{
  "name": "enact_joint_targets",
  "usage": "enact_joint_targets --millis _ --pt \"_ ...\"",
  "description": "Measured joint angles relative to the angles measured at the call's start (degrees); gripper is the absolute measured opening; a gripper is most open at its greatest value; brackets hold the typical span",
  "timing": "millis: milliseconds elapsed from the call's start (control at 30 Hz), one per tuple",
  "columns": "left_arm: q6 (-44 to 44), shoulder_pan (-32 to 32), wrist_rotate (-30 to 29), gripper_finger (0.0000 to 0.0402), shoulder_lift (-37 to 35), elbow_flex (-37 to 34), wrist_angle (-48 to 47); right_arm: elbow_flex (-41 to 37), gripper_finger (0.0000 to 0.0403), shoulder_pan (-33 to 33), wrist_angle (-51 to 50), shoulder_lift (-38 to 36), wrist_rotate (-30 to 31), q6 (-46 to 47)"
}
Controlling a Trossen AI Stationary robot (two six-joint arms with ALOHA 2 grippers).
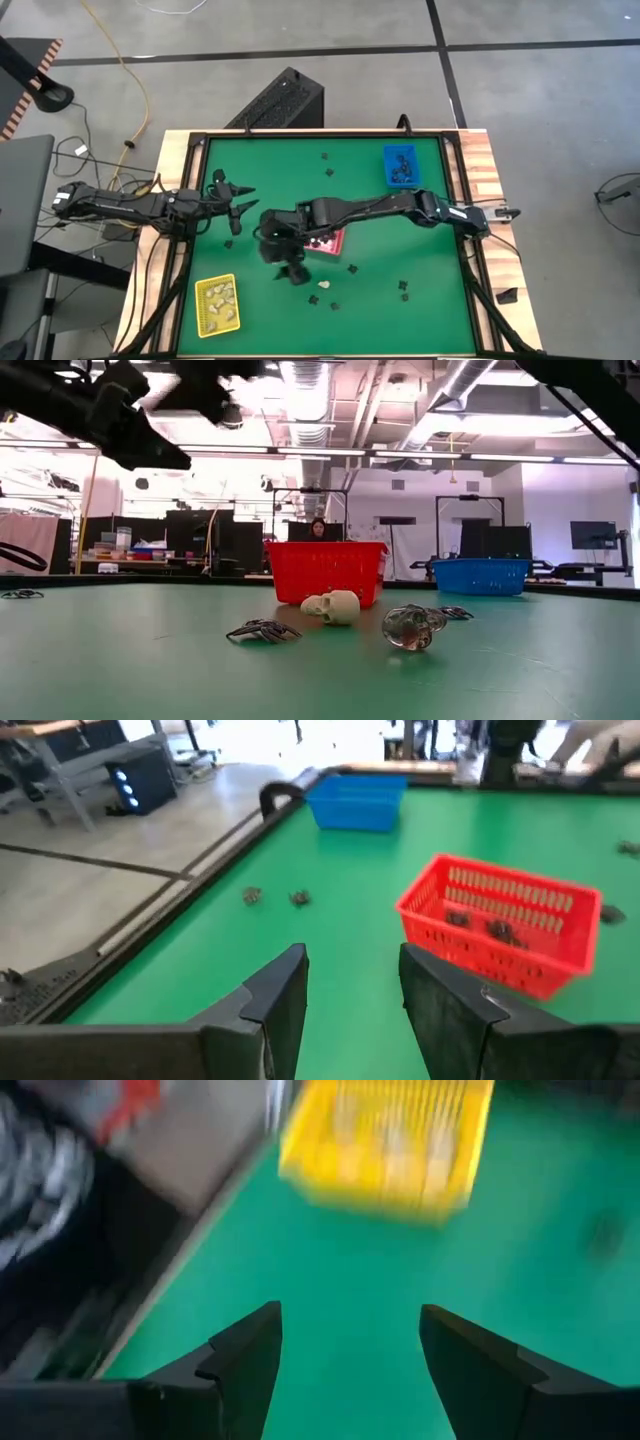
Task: Sort Halloween decoration
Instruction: Put the black spider toy into the red bin
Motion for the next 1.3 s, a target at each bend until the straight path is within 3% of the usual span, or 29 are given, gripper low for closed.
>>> enact_joint_targets --millis 167,300,433,533,667,800,900,1033,1167,1300 --pt "-2.21 0.02 0.78 0.0151 0.04 0.32 -1.24 -0.53 0.0261 -0.72 -21.29 -5.27 3.38 -0.53" --pt "-8.63 0.02 1.56 0.0151 1.52 5.66 -11.97 -1.44 0.0250 -1.20 -37.54 -14.01 7.82 -1.44" --pt "-16.76 0.03 2.99 0.0151 5.61 13.44 -26.48 -11.81 0.0235 -1.63 -42.94 -21.45 9.58 -0.48" --pt "-23.76 -0.02 7.53 0.0151 10.83 17.95 -37.16 -26.44 0.0219 -2.65 -37.96 -28.92 9.74 0.31" --pt "-31.82 -0.02 16.70 0.0151 19.38 19.74 -46.71 -48.39 0.0197 -5.62 -24.61 -47.19 9.76 4.51" --pt "-33.83 -0.02 25.69 0.0151 27.96 19.56 -47.73 -68.89 0.0183 -7.16 -2.70 -61.47 9.97 7.22" --pt "-34.52 -0.06 29.02 0.0151 32.66 20.50 -48.03 -81.18 0.0179 -7.00 11.02 -69.51 9.91 5.18" --pt "-32.29 -2.05 32.93 0.0151 34.21 21.22 -48.08 -90.98 0.0178 -7.35 24.22 -79.52 12.10 -0.46" --pt "-26.47 -5.63 32.23 0.0151 35.23 21.18 -48.94 -97.51 0.0178 -8.42 31.14 -86.39 15.53 -2.70" --pt "-22.26 -7.29 32.56 0.0151 37.45 21.18 -49.22 -100.71 0.0178 -10.50 25.98 -91.91 16.75 -2.55"
